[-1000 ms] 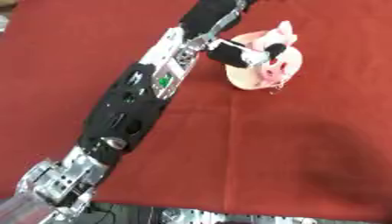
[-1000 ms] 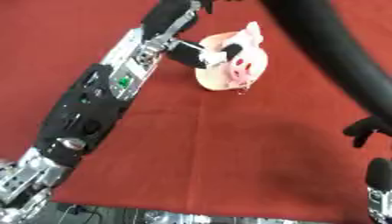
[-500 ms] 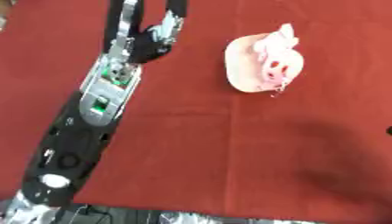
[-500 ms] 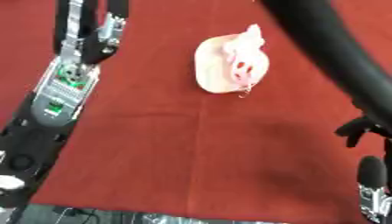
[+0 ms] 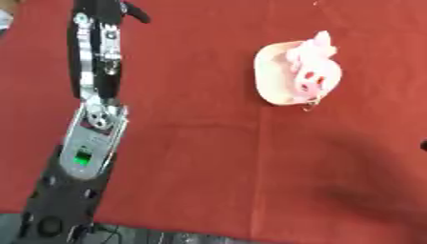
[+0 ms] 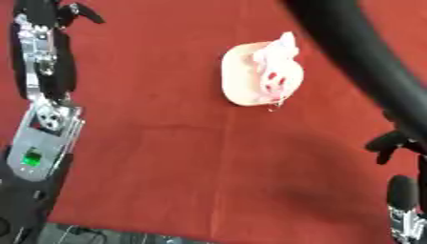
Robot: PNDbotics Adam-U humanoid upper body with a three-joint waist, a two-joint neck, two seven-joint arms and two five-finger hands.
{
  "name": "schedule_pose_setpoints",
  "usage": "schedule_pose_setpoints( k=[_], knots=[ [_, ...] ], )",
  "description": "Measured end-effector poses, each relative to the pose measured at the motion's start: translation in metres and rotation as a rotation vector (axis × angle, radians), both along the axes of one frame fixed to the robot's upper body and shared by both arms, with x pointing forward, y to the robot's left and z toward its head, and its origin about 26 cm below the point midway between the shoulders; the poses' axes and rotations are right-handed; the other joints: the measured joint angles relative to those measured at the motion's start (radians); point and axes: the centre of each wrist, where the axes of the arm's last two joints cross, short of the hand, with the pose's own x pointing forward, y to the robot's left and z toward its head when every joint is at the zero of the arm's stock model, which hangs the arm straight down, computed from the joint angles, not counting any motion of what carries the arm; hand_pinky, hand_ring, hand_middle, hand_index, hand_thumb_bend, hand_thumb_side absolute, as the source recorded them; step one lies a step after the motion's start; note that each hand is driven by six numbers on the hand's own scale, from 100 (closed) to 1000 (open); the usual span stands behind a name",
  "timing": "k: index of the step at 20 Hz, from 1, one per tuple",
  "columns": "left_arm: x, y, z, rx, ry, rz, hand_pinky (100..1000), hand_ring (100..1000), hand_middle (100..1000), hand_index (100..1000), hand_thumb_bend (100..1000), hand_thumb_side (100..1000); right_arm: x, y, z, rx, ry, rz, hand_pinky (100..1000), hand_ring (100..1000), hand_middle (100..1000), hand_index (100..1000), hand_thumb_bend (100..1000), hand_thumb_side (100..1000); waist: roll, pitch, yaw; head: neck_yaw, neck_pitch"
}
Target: Pick up objects on the table and place them in the box.
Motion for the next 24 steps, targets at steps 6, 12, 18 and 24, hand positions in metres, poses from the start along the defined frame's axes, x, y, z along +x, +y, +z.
schedule_pose_setpoints(
  k=[6,12,18,24],
  knots=[
    [-0.0069,0.0002,-0.0024,-0.027,0.008,0.004,413,693,716,772,100,904,-0.0002,-0.0002,-0.0003,0.006,-0.001,-0.001,267,491,776,849,116,691,-0.005,-0.002,0.005,0.021,-0.017],
    [-0.0071,-0.0004,-0.0026,-0.024,0.016,0.002,414,689,715,772,100,898,-0.0003,-0.0003,-0.0005,0.011,-0.005,-0.001,274,498,777,846,109,692,-0.009,-0.012,0.009,0.043,-0.026],
    [-0.0078,-0.0027,-0.0019,-0.011,0.019,-0.011,412,684,715,772,100,894,-0.0016,-0.0016,-0.0025,0.035,-0.010,0.004,275,507,775,846,101,685,-0.013,-0.026,0.009,0.058,-0.026],
    [-0.0078,-0.0049,-0.0028,-0.002,0.028,-0.023,405,676,710,769,100,891,-0.0016,-0.0033,-0.0020,0.059,-0.014,0.004,274,503,773,844,100,688,-0.015,-0.035,0.009,0.060,-0.037]
  ],
)
